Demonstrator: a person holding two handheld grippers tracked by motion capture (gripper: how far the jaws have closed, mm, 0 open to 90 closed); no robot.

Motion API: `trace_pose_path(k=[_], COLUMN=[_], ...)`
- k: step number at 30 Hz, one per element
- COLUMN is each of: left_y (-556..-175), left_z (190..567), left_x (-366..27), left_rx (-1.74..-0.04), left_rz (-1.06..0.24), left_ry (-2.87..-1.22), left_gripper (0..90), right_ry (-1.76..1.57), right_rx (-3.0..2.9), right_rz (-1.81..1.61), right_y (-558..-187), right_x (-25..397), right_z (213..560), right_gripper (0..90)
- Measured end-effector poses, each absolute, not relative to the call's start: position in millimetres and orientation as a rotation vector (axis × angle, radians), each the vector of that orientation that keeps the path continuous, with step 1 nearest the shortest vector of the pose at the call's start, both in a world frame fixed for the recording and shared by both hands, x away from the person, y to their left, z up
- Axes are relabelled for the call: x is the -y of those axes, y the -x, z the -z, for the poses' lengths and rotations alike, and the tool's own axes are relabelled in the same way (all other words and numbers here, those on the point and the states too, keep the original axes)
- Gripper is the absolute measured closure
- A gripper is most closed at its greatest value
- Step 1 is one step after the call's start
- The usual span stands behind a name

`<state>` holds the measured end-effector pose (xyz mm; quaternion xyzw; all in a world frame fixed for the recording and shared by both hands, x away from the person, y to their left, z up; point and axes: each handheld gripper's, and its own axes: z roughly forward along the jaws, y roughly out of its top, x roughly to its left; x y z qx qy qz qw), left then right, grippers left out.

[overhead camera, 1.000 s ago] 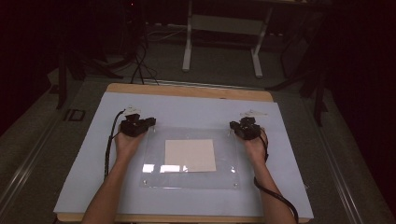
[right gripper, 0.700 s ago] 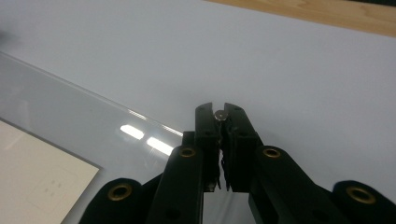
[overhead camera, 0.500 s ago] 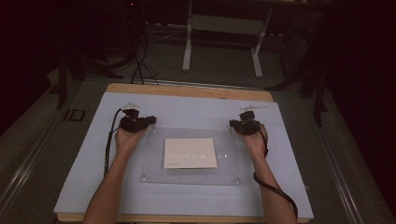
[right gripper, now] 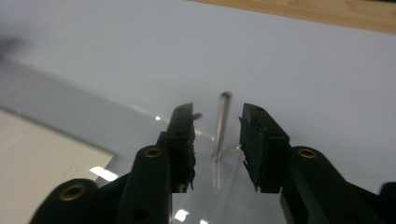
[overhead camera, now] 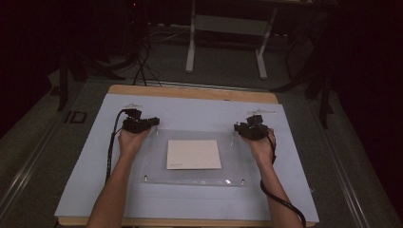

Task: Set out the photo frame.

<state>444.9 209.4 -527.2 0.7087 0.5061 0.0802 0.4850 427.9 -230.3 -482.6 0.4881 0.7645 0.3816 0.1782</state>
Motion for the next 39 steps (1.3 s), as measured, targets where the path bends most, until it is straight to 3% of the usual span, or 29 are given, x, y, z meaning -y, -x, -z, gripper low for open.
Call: trace_pose_path(k=[7,11,12,27,39], left_y=[-447.5,-448.7,-448.9,-453.7,-455.7], left_z=[526.7,527.7,527.8,527.7,528.2], left_x=[-208.1,-207.7,-207.3,-204.2,-203.0], left_rx=[-1.258,-1.276,-1.280,-1.335,-1.352], left_rz=[-0.186,-0.175,-0.173,-0.155,-0.143], left_ry=[-1.722,-1.703,-1.698,-1.685,-1.679], left_gripper=[83.0,83.0,83.0,83.0,82.8], right_ry=[-1.308,-1.246,-1.221,-0.977,-0.867], right_rx=[-2.235,-2.301,-2.313,-2.486,-2.531], right_rz=[-1.159,-1.210,-1.209,-1.410,-1.500], right_y=[-403.2,-383.4,-377.6,-299.7,-263.9], right_x=[226.4,222.6,221.4,191.0,173.9], right_z=[471.3,466.4,465.2,445.3,448.8], right_gripper=[65.3,87.9,89.8,90.0,90.0])
